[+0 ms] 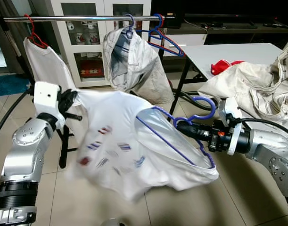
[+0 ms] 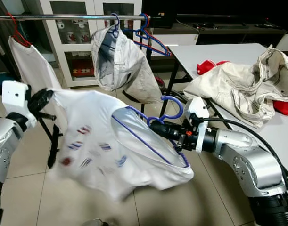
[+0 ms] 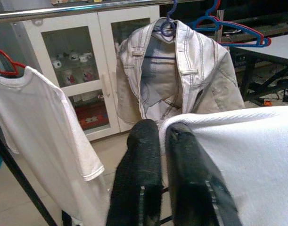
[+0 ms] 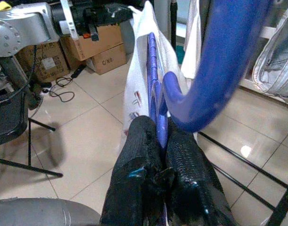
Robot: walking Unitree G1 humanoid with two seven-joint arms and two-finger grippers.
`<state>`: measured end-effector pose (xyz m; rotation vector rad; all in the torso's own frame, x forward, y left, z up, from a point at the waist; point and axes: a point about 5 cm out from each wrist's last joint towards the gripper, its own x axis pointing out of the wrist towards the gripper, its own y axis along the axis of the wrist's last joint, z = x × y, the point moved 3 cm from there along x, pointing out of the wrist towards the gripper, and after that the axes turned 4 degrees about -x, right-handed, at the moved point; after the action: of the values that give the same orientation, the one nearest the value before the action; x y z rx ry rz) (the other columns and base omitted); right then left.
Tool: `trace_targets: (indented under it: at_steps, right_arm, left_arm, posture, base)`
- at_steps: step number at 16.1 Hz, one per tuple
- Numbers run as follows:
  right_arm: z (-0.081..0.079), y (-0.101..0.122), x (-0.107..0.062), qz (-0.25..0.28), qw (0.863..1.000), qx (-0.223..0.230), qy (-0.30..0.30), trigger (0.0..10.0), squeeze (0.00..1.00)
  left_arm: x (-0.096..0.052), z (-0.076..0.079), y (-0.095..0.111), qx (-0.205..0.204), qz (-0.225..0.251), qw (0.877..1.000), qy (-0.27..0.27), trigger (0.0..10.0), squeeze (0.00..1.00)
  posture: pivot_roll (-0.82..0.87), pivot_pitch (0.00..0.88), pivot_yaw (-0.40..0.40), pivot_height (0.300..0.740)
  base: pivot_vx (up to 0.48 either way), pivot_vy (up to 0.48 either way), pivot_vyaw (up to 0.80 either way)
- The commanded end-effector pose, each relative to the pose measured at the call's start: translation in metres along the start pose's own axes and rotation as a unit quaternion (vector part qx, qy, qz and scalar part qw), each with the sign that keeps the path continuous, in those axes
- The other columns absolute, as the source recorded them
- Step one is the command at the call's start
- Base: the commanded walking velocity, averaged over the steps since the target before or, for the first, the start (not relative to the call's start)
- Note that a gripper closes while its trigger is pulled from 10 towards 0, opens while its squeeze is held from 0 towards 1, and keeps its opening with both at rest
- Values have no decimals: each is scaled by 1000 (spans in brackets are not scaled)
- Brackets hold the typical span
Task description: Hang hanger
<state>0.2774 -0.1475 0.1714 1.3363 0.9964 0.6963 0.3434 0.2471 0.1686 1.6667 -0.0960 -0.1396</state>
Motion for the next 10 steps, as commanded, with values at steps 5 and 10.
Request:
trace_targets:
  at_steps: [5, 10]
  right_arm:
    - [12, 7, 1, 1, 1000, -17, -26, 10000, 0]
    - [8, 10, 7, 7, 1000, -19, -5, 10000, 0]
  left_arm:
    - [-16, -2, -7, 10, -33, 998, -61, 10000, 0]
    - [-20, 10, -14, -5, -42, 995, -91, 10000, 1000]
  posture:
    - [79, 0, -25, 740]
    - [84, 0, -32, 740]
  base:
    - [0, 0, 0]
    - [0, 0, 0]
